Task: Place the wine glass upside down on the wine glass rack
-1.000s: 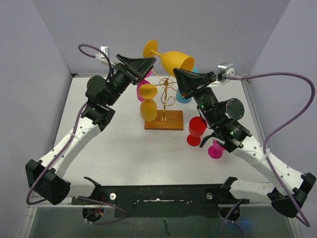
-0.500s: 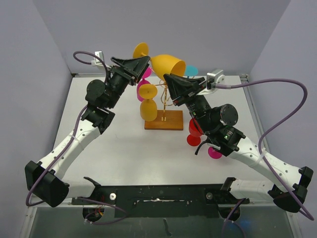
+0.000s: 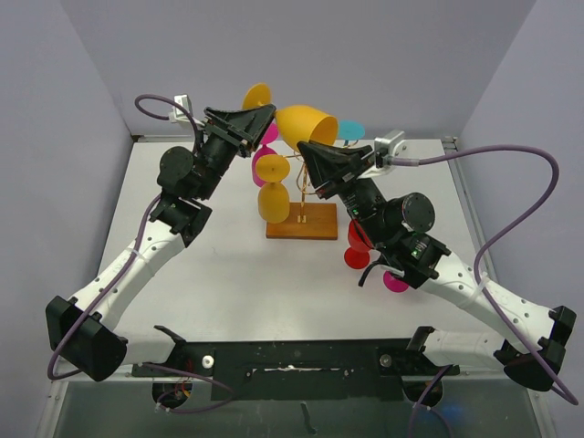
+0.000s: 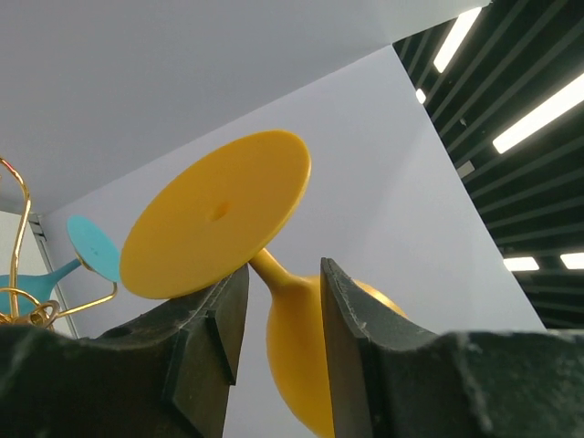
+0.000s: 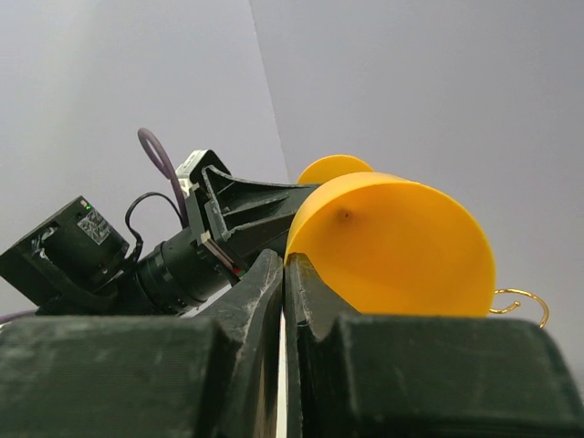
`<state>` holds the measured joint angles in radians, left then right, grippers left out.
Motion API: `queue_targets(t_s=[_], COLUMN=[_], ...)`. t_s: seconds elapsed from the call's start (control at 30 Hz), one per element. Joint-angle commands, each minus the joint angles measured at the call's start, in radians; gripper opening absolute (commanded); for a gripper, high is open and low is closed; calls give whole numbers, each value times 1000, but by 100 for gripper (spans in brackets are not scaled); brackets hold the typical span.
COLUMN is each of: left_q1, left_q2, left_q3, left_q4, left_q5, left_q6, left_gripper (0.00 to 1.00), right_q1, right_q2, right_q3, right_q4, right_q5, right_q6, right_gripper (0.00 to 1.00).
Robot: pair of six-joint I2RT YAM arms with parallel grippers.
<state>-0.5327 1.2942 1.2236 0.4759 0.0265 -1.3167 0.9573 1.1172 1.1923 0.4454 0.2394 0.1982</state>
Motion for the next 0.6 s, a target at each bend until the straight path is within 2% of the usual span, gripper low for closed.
queue_targets(t_s=[0.0, 0.27, 0.3, 0.37, 0.43, 0.57], left_q1=[8, 11, 11, 13, 16, 18], left_q2=[-10, -3, -5, -8, -13, -16], left_q3=[37, 36, 35, 30, 30, 35], left_q4=[82, 102, 102, 107, 102, 92], left_q5=[9, 9, 6, 2, -1, -4], left_q6=[-34, -57, -56, -56, -55, -42], left_gripper=[33, 24, 22, 9, 0, 0], right_q1=[8, 7, 7, 8, 8, 7], right_q2=[-24, -43, -45, -49, -54, -63], right_q3=[-15, -40, -45, -53, -60, -68], right_q4=[45, 19, 16, 10, 7, 1], right_q5=[-60, -101, -102, -105, -106, -104], right_q6=[3, 10, 13, 18, 24, 42], right_gripper=[0, 0, 0, 0, 0, 0])
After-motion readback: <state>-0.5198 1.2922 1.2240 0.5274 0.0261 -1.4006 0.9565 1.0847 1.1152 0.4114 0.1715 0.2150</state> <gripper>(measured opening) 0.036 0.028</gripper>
